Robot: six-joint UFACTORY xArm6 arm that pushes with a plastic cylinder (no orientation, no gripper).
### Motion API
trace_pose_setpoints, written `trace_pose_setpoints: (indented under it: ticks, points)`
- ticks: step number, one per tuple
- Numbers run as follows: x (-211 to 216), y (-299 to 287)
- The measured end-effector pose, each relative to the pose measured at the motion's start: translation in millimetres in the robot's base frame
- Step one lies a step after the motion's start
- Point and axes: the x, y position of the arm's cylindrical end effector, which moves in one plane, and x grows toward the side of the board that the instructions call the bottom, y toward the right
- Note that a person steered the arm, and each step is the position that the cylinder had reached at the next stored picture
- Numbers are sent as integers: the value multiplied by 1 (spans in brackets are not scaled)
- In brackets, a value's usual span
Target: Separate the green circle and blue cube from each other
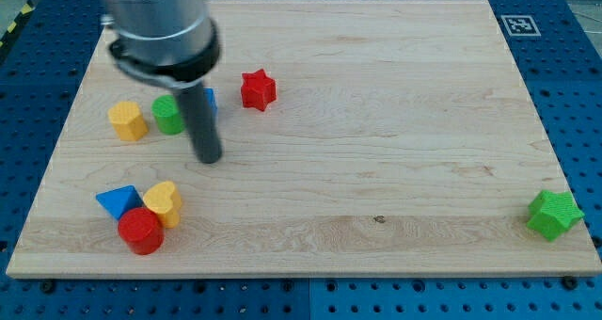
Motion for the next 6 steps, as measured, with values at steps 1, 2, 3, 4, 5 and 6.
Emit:
trace_pose_setpoints:
  ticks: [1, 2, 3, 4, 5, 6]
  points:
    - [-40, 38]
    - [-92, 37]
    - [-130, 8]
    - [-122, -36]
    - [-96, -61]
    - [-81, -70]
